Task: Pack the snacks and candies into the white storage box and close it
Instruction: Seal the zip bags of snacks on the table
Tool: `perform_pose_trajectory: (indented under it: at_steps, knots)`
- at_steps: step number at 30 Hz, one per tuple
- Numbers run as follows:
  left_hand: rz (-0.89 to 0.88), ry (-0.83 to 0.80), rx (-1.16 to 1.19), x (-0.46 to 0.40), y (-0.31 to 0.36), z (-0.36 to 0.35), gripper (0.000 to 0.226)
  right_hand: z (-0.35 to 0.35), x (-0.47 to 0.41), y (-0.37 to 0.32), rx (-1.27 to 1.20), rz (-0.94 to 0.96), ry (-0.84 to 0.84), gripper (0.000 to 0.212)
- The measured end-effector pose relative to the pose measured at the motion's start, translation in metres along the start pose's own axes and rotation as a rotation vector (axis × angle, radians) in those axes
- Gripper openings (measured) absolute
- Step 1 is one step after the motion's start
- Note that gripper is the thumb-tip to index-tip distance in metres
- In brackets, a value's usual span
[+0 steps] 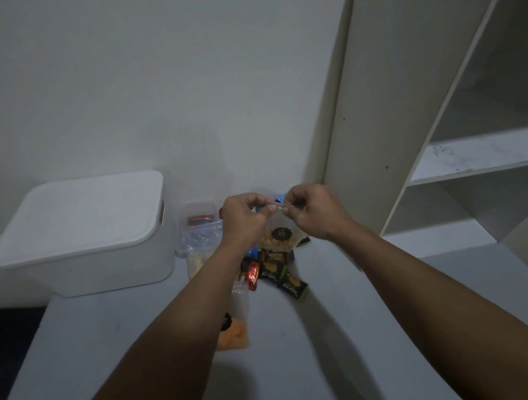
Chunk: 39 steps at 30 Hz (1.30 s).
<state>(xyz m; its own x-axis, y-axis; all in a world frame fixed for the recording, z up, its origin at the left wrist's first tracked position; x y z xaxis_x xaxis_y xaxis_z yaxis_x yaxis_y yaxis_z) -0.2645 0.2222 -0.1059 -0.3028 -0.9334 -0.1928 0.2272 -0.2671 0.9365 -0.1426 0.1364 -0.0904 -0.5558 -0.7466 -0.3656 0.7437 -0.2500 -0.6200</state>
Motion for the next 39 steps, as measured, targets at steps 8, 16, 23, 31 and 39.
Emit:
perform_pose_trajectory:
  at_steps: [8, 16, 23, 31, 39]
  knots:
    - [-0.012, 0.006, -0.017, 0.002, 0.006, 0.012, 0.01, -0.005, -0.002, -0.008, -0.032, 0.007, -0.01, 0.006]
    - [-0.006, 0.02, 0.008, -0.007, -0.003, 0.028, 0.007, -0.003, -0.009, -0.008, -0.065, -0.047, -0.019, 0.005]
    - [-0.007, 0.058, -0.002, -0.012, -0.001, 0.03, 0.006, -0.004, -0.013, -0.013, -0.165, -0.037, -0.075, 0.014]
    - [0.067, 0.081, 0.086, -0.01, -0.014, 0.04, 0.01, -0.005, -0.018, -0.006, -0.198, -0.086, -0.093, 0.014]
    - [0.216, 0.162, 0.19, -0.009, -0.038, 0.067, 0.016, -0.023, -0.011, -0.009, -0.26, -0.081, -0.205, 0.011]
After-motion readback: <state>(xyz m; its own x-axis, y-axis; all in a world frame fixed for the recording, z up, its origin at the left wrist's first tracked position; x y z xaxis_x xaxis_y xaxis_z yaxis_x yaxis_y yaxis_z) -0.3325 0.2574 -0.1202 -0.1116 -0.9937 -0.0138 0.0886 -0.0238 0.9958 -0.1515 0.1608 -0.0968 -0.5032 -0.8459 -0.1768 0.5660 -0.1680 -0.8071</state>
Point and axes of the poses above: each hand's wrist, its own x-axis away from the middle knuckle, its own z-axis out of the back of the hand, y = z × x, the point moved 8 cm from there along -x, towards the middle knuckle, and after that the axes turned 13 degrees about y, right-handed, at the moved point
